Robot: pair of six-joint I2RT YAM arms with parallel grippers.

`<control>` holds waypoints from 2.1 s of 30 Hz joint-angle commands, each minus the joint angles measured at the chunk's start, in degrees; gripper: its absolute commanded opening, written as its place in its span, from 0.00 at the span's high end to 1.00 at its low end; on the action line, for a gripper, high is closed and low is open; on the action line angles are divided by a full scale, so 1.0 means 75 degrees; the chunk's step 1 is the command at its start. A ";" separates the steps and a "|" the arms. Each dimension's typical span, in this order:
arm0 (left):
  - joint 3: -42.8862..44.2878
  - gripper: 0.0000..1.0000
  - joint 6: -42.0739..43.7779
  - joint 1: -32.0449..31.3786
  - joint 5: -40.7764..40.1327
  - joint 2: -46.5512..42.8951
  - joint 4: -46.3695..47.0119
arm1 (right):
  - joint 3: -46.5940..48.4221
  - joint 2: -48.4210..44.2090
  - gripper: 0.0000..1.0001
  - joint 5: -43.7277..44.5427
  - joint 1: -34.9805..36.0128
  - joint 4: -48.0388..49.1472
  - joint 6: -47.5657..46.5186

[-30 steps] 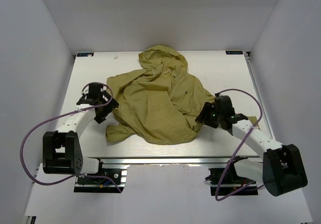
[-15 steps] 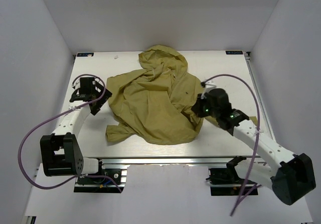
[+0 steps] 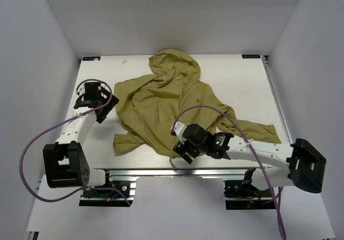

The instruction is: Zip up the jacket

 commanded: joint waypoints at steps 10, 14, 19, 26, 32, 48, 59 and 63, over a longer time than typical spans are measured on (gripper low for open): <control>0.0683 0.02 0.0542 0.0053 -0.0242 0.1408 0.0910 | -0.1094 -0.2610 0.11 0.0431 -0.0713 0.1397 0.1281; 0.1291 0.07 0.1233 0.0065 -0.0092 0.2298 0.1742 | -0.1012 -0.2423 0.11 0.0196 -0.1170 0.1267 0.1340; 0.2287 0.23 0.1878 0.0065 0.0014 0.3775 0.2060 | -0.0836 -0.2083 0.11 -0.0039 -0.1604 0.1302 0.1329; 0.2863 0.86 0.2476 0.0053 0.0682 0.4573 0.2307 | -0.0812 -0.1848 0.11 -0.0250 -0.1980 0.1302 0.1410; 0.2841 1.00 0.2664 0.0030 0.0191 0.3349 0.2060 | -0.1011 -0.2035 0.11 -0.0063 -0.2120 0.1185 0.1691; 0.0837 1.00 0.1215 -0.6062 -0.3642 0.0308 -0.1815 | -0.1527 -0.3066 0.10 0.0535 -0.2835 0.0190 0.2992; 0.1234 0.07 -0.0241 -0.8959 -0.2972 0.0368 -0.4207 | -0.1750 -0.3008 0.11 -0.0062 -0.3187 0.0353 0.3075; 0.1457 0.02 -0.0361 -0.8784 -0.3501 -0.0253 -0.3977 | -0.1645 -0.2950 0.10 -0.0343 -0.3199 0.0423 0.3004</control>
